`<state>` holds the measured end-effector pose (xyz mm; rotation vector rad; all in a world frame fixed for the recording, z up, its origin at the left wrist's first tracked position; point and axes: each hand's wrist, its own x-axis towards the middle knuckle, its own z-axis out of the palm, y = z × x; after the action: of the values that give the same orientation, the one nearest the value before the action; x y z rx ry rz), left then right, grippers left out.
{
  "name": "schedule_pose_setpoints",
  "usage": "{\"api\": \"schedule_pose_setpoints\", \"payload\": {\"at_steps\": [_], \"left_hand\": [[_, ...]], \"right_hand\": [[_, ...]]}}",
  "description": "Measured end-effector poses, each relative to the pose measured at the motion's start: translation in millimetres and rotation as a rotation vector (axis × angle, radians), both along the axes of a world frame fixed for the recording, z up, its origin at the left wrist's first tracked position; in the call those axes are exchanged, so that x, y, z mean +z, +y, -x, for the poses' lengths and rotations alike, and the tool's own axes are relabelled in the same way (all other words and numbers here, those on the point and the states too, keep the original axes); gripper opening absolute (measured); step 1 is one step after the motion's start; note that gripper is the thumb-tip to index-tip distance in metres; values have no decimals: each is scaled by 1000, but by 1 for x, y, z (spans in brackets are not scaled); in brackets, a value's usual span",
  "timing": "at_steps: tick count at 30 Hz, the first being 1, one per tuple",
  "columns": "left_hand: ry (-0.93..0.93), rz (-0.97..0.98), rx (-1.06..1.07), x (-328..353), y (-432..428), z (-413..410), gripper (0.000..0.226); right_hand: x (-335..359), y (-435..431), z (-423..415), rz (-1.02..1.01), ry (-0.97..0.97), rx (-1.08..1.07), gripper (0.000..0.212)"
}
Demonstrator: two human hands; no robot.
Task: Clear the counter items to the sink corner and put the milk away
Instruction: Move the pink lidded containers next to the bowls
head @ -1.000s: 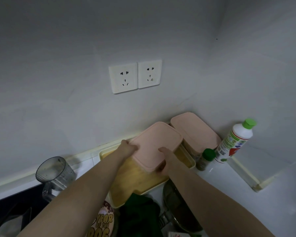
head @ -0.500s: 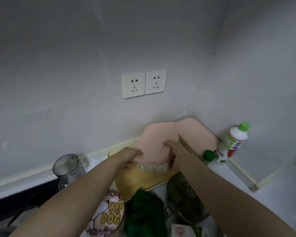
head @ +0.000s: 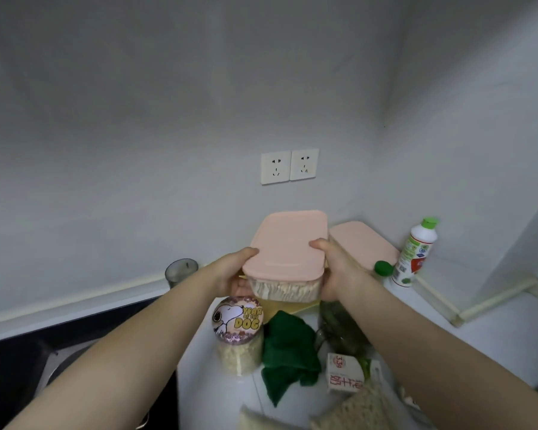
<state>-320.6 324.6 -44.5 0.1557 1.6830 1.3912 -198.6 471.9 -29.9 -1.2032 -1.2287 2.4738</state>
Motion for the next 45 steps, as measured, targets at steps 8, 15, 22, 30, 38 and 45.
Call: {"api": "schedule_pose_setpoints", "payload": {"at_steps": [8, 15, 22, 30, 38, 45], "left_hand": [[-58, -126, 192, 5, -83, -81, 27], [-110, -130, 331, -22, -149, -172, 29], [-155, -235, 499, -40, -247, -219, 42], [-53, -210, 741, -43, -417, -240, 47], [2, -201, 1018, -40, -666, -277, 46], [18, -214, 1326, -24, -833, -317, 20]], "right_hand": [[3, -61, -52, -36, 27, 181, 36], [-24, -113, -121, -75, 24, 464, 21], [-30, -189, -151, -157, -21, 770, 17], [-16, -342, -134, -249, 19, 1000, 17], [-15, -590, -106, -222, -39, 1214, 26], [-23, -782, -96, -14, -12, 1170, 27]]}}
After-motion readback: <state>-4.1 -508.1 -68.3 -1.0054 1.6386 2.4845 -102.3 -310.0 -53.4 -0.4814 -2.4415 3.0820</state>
